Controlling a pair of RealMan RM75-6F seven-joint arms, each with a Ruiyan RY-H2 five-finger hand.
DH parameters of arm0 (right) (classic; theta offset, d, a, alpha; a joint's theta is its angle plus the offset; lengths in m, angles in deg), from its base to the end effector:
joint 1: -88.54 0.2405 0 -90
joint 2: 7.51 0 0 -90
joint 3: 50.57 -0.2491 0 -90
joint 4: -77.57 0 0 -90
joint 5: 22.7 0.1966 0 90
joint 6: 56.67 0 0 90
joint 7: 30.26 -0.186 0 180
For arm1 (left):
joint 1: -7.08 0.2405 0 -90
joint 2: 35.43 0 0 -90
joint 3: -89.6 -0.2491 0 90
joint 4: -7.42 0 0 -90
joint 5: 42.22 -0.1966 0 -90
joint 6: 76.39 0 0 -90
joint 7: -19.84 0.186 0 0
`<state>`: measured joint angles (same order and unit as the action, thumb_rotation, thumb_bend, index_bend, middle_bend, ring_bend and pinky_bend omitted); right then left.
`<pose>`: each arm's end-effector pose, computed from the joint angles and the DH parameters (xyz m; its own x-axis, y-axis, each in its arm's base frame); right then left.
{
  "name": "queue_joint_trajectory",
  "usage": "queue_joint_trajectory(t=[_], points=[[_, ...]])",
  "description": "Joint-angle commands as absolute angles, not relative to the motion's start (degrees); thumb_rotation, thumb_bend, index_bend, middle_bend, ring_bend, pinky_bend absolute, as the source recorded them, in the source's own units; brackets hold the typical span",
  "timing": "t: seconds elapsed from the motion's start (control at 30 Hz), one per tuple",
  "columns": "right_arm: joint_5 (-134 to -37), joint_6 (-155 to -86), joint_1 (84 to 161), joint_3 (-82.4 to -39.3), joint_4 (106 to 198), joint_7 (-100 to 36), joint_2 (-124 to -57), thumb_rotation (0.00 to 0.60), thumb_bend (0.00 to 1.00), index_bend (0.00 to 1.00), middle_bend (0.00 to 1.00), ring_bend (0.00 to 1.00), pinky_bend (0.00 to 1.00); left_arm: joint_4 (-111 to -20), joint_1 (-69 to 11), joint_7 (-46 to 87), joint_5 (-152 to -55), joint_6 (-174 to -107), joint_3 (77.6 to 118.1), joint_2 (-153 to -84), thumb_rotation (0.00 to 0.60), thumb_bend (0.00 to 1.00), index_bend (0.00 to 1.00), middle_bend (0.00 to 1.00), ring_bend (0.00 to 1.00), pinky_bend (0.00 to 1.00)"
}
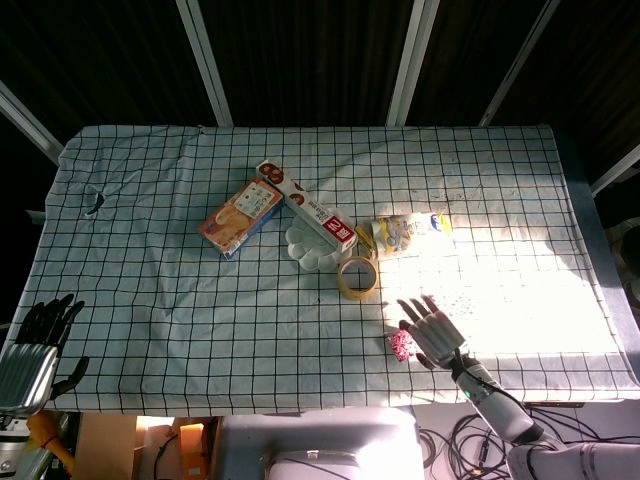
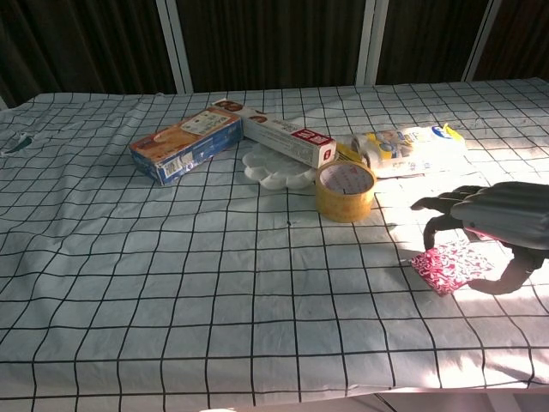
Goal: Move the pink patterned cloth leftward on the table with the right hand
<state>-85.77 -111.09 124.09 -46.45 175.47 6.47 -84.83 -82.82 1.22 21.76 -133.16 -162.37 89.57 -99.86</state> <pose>-0.2103 -0.2881 -0.0115 0.7231 -0.3859 0.5729 -0.6891 -0.4597 0.5602 -0.2911 0.2163 0.1571 0.4626 0.0229 0.8863 0.8823 -0.1094 -0.4577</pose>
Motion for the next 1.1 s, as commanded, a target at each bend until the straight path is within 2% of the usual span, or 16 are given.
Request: queue_joint_trajectory(t=[0.03, 0.17, 0.33, 0.57, 0.83, 1.1], points=[[-85.3, -110.9, 124.2, -46.1, 175.7, 7.2, -85.0, 0.600, 0.27, 0.15, 0.00, 0.00, 0.00, -82.7, 1.3, 21.6, -133.2, -162.6, 89.5, -99.8, 0.600, 0.36, 0.00, 0.00, 0.00, 0.01], [-85.4, -111.8, 123.8, -45.9, 176.8, 7.2, -83.7, 0.600, 0.27, 0.08, 0.00, 0.00, 0.00, -82.7, 1.5, 21.5, -133.2, -162.8, 89.5, -99.8, 0.600, 0.36, 0.00, 0.00, 0.00, 0.01], [-84.9, -113.5, 122.7, -46.9, 177.1, 4.8, -80.9, 0.600, 0.27, 0.08, 0.00, 0.00, 0.00, -82.6, 1.6, 21.7, -133.3, -162.8, 89.4, -99.9, 0.600, 0.36, 0.00, 0.00, 0.00, 0.01], [-78.4, -110.6, 123.1, -50.2, 171.7, -0.6, -78.6, 0.600, 0.27, 0.09, 0.00, 0.00, 0.00, -82.7, 1.4, 22.2, -133.3, -162.6, 89.5, -100.1, 0.600, 0.36, 0.00, 0.00, 0.00, 0.01], [-74.7, -105.9, 123.7, -50.6, 164.7, -3.4, -80.1, 0.600, 0.27, 0.15, 0.00, 0.00, 0.00, -82.8, 0.9, 22.4, -132.8, -161.5, 89.6, -100.2, 0.600, 0.36, 0.00, 0.00, 0.00, 0.01], [-74.8, -104.0, 123.8, -50.5, 161.2, -5.2, -81.9, 0.600, 0.27, 0.20, 0.00, 0.00, 0.00, -82.8, 0.7, 22.3, -132.6, -161.2, 89.7, -100.1, 0.600, 0.36, 0.00, 0.00, 0.00, 0.01]])
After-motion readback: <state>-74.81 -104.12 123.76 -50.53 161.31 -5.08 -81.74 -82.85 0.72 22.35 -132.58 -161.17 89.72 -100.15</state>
